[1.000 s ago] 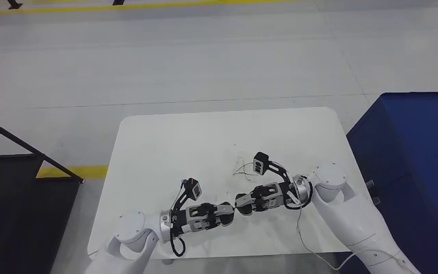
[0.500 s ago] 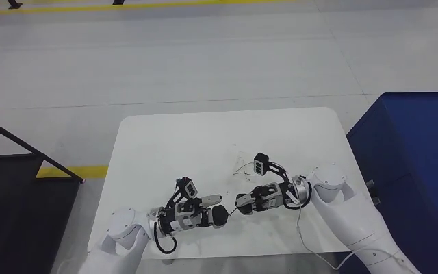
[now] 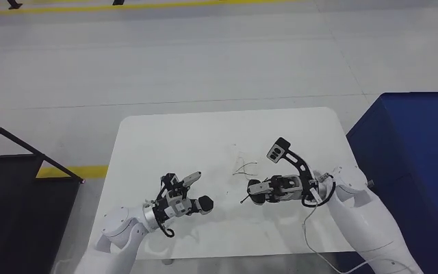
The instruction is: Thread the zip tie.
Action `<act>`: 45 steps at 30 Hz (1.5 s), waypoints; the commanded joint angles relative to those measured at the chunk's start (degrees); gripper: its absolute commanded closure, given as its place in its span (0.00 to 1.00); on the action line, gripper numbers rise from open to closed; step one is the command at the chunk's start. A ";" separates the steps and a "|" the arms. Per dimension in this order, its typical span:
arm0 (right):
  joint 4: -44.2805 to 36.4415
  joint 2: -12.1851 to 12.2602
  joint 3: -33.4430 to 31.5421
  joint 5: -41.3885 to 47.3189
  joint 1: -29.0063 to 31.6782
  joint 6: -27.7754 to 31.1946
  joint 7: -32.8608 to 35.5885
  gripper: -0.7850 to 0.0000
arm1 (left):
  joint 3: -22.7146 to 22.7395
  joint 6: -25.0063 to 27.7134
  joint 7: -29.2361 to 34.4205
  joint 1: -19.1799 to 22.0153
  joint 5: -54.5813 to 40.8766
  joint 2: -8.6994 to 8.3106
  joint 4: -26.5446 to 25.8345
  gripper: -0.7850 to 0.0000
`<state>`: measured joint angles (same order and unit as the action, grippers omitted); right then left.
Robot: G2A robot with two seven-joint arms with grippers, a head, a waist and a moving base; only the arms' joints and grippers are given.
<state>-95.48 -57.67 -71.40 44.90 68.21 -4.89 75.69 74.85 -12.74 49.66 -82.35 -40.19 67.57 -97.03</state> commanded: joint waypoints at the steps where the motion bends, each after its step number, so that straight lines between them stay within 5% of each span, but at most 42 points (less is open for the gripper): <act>1: 0.01 0.00 0.01 -0.03 -0.01 -0.01 0.01 1.00 | 0.04 0.08 0.04 -0.01 0.03 0.00 -0.03 0.00; 5: -3.32 -0.39 1.08 1.61 -0.02 1.63 -1.22 1.00 | 0.04 0.08 0.04 -0.01 0.03 0.00 -0.03 0.00; 14: -15.96 -4.34 10.12 1.65 -10.01 23.75 -14.58 1.00 | 0.04 0.08 0.04 -0.01 0.03 0.00 -0.03 0.00; 22: -21.72 -6.86 14.59 1.08 -16.87 31.13 -22.31 1.00 | 0.04 0.08 0.04 -0.01 0.03 0.00 -0.03 0.00; 30: -21.72 -6.86 14.59 1.08 -16.87 31.13 -22.31 1.00 | 0.04 0.08 0.04 -0.01 0.03 0.00 -0.03 0.00; 31: -21.48 -7.08 14.42 4.93 -14.69 30.42 -28.72 1.00 | 0.04 0.08 0.04 -0.01 0.03 0.00 -0.03 0.00; 38: -22.51 -7.88 7.59 -19.24 -14.54 54.31 -35.96 1.00 | 0.04 0.08 0.04 -0.01 0.03 0.00 -0.03 0.00; 45: -26.65 -9.24 6.60 -36.34 -15.55 61.00 -41.70 1.00 | 0.04 0.08 0.04 -0.01 0.03 0.00 -0.03 0.00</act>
<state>-121.30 -66.63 -65.13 11.50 52.80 55.39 35.46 74.89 -12.67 49.71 -82.36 -40.16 67.56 -97.06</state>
